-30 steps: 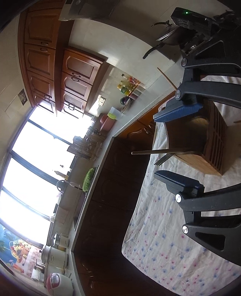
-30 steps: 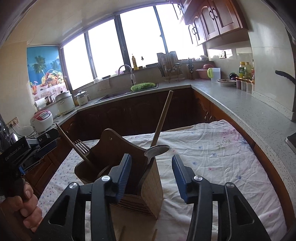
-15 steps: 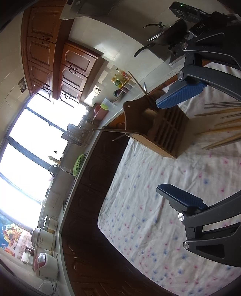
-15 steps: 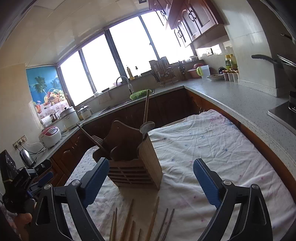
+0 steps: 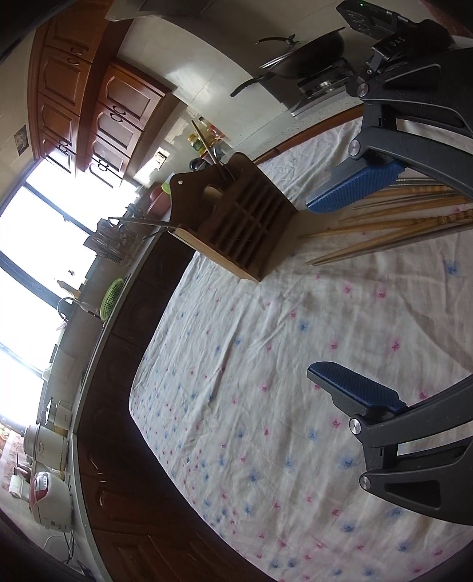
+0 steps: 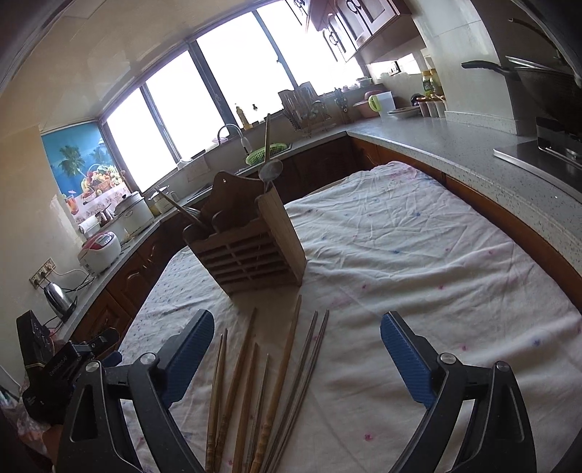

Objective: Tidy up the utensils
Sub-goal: 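Open both tools to drop the chopstick and spoon into the caddy, then grasp a wooden chopstick with the left tool while the right tool grasps a metal chopstick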

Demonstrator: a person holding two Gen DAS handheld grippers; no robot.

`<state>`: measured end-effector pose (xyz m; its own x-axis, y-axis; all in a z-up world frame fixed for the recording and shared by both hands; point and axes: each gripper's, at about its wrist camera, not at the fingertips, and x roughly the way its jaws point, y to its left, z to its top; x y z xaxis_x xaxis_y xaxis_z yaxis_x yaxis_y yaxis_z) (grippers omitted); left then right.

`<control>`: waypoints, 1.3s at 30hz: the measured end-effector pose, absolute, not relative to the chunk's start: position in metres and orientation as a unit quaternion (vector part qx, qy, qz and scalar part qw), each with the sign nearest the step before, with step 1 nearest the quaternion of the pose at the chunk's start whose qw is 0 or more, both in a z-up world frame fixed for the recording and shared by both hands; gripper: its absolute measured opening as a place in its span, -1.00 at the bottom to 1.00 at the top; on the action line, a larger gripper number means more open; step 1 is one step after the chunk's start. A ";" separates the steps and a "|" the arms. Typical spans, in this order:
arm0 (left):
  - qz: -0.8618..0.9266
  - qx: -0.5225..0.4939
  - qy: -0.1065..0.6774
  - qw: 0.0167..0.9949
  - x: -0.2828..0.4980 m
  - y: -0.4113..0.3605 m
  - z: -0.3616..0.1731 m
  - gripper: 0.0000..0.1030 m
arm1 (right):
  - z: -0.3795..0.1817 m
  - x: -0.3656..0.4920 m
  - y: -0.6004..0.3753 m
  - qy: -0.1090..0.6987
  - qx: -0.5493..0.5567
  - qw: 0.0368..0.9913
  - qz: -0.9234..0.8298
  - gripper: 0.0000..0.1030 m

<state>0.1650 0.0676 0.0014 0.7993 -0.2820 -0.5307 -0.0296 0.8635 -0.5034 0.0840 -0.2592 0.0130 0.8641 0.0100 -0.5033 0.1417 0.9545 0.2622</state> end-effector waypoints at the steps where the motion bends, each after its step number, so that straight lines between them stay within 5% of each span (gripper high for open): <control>1: -0.071 -0.251 0.311 0.914 0.163 0.066 0.002 0.63 | 0.011 0.082 -0.258 0.261 0.146 0.954 -0.033 0.83; 31: -0.069 -0.162 0.391 0.903 0.201 0.015 -0.012 0.59 | -0.019 0.091 -0.263 0.311 0.138 0.940 -0.041 0.81; 33: -0.071 -0.153 0.400 0.901 0.209 0.010 -0.014 0.53 | -0.022 0.096 -0.261 0.318 0.132 0.938 -0.043 0.77; 39: -0.081 -0.126 0.437 0.887 0.239 -0.009 -0.022 0.15 | -0.031 0.120 -0.256 0.354 0.112 0.927 -0.046 0.18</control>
<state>0.2392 -0.0090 -0.0219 0.6047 -0.2533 -0.7551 0.0326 0.9552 -0.2943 0.1203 -0.2556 -0.0307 0.7449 -0.0051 -0.6671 0.1640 0.9707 0.1757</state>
